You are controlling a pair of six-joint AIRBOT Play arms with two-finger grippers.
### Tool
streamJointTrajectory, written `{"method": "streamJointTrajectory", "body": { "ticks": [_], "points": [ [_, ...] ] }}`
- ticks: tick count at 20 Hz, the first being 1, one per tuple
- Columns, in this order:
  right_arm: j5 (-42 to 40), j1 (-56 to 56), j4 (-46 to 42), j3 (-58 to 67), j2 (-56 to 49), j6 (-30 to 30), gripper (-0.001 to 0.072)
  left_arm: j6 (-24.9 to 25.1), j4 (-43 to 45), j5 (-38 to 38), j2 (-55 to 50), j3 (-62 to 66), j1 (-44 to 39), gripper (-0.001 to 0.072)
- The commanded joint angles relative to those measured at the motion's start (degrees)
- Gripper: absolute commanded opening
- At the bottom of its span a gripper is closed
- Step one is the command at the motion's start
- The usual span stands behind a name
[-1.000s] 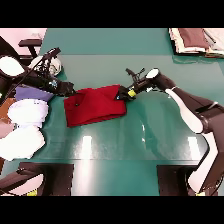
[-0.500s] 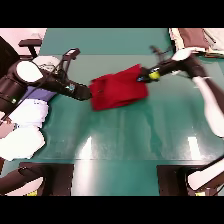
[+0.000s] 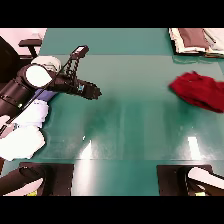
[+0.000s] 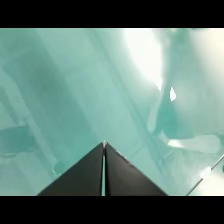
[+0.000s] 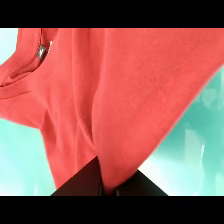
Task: Fold the shirts.
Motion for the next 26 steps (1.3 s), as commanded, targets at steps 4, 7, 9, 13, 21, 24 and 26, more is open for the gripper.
{"method": "streamJointTrajectory", "body": {
  "ticks": [4, 7, 9, 13, 21, 24, 26],
  "points": [
    [-3.23, -16.68, -1.60, -14.14, 9.33, 1.44, 0.0016, -0.59, -0.04, 0.85, 0.04, 0.04, -0.20, 0.0025],
    [1.29, -16.46, -1.68, -15.58, 9.07, -3.15, 0.0173, -0.46, 0.11, 0.70, 0.04, 0.04, -0.20, 0.0025],
    [6.86, -17.84, -5.44, -11.93, 7.89, -4.83, 0.0680, -0.13, 0.46, 0.37, 0.04, 0.04, -0.20, 0.0025],
    [14.29, -20.26, -6.12, -2.01, 7.63, -4.76, 0.0672, -0.13, 0.85, -0.09, 0.04, 0.04, -0.20, 0.0025],
    [7.23, 7.72, 6.91, -0.24, 15.61, -4.79, 0.0323, -0.17, 0.98, 1.90, 0.04, 0.04, -0.20, 0.0026],
    [2.78, 19.82, 5.95, -0.24, 17.16, -4.92, 0.0018, -0.17, 0.81, 1.95, 0.04, 0.04, -0.20, 0.0025],
    [-0.24, 25.73, 5.95, -0.24, 17.92, -4.92, 0.0017, -0.17, 0.81, 1.92, 0.04, 0.07, -0.20, 0.0026]
  ]
}}
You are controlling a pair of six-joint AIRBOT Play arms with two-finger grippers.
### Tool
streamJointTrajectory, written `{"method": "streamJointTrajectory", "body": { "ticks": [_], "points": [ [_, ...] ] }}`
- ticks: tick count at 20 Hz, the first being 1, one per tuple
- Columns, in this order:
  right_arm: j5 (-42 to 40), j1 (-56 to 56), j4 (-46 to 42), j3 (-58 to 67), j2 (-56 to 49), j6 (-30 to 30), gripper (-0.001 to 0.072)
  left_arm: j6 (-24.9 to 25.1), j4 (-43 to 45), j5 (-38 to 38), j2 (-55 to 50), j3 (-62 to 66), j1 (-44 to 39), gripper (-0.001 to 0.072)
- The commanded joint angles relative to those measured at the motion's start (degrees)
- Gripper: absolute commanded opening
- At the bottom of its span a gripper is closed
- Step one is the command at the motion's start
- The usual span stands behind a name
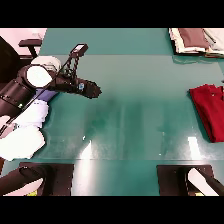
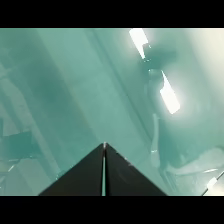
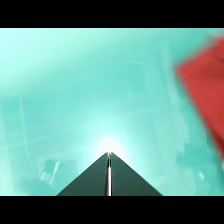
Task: Fold the shirts.
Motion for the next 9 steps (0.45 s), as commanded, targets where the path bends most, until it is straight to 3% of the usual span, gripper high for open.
{"method": "streamJointTrajectory", "body": {
  "ticks": [1, 9],
  "points": [
    [-5.53, 11.19, 0.31, 0.15, 1.49, -0.09, 0.0017, -0.02, -0.13, 0.13, 0.04, 0.04, -0.02, 0.0026],
    [-4.72, 14.86, 0.74, 0.13, -1.46, -0.04, 0.0017, -0.02, -0.15, 0.13, 0.04, 0.07, -0.02, 0.0026]
  ]
}}
